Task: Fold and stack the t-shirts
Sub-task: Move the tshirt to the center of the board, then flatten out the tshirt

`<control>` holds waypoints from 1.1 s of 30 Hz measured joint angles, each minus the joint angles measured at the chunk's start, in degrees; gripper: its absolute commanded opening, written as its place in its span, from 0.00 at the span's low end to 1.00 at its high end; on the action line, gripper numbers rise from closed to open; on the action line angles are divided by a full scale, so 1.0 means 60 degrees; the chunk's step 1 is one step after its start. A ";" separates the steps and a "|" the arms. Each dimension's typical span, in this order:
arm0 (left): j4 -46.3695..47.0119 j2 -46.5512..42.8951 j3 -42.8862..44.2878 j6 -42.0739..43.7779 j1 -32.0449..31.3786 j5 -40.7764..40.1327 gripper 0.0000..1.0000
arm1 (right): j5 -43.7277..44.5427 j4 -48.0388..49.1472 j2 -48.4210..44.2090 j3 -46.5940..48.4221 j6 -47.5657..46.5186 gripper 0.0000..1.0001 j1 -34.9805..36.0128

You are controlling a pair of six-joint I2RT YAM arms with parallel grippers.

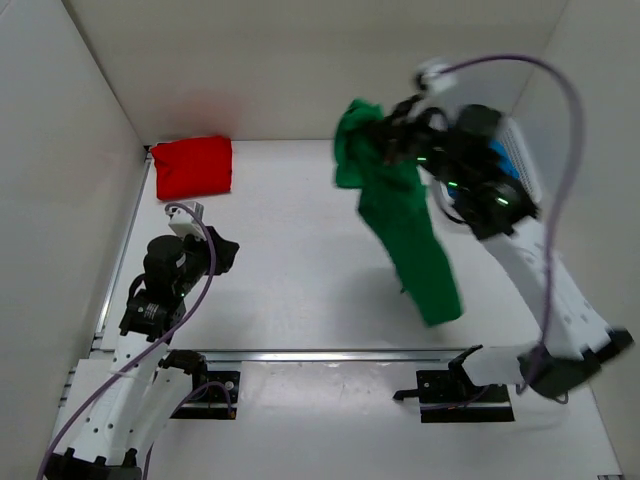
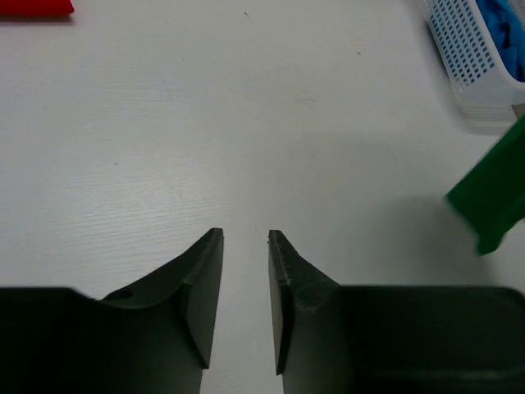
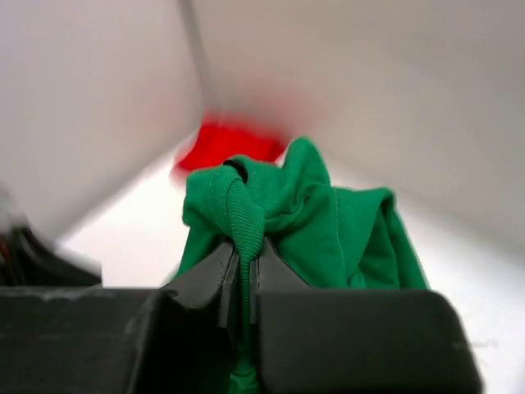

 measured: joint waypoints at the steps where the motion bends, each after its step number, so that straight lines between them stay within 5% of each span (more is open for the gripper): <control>1: -0.0040 -0.0004 0.0095 -0.0047 0.0011 -0.0080 0.45 | -0.0193 -0.0197 0.0845 -0.0004 0.0007 0.00 0.0441; 5: -0.0044 -0.0033 0.0346 -0.0171 0.0018 -0.0219 0.55 | -0.1078 -0.1716 0.3982 0.0769 0.0346 0.37 0.0849; 9: -0.0011 0.0025 0.0291 -0.0339 0.0007 -0.0142 0.58 | -0.0579 -0.3220 0.5654 0.1144 0.0437 0.39 0.0820; 18: 0.0710 0.1814 -0.0426 -0.0484 -0.0127 -0.0251 0.65 | -0.0346 -0.2637 0.1512 -0.4149 0.1239 0.35 0.0262; 26: 0.1617 0.5748 0.0288 -0.0696 -0.1446 -0.0412 0.83 | -0.0441 -0.2204 0.0055 -0.9103 0.2889 0.37 0.0951; 33: 0.2361 0.7938 0.1384 -0.1064 -0.2685 -0.0474 0.82 | -0.0776 -0.1537 -0.0958 -1.1457 0.4273 0.50 0.1366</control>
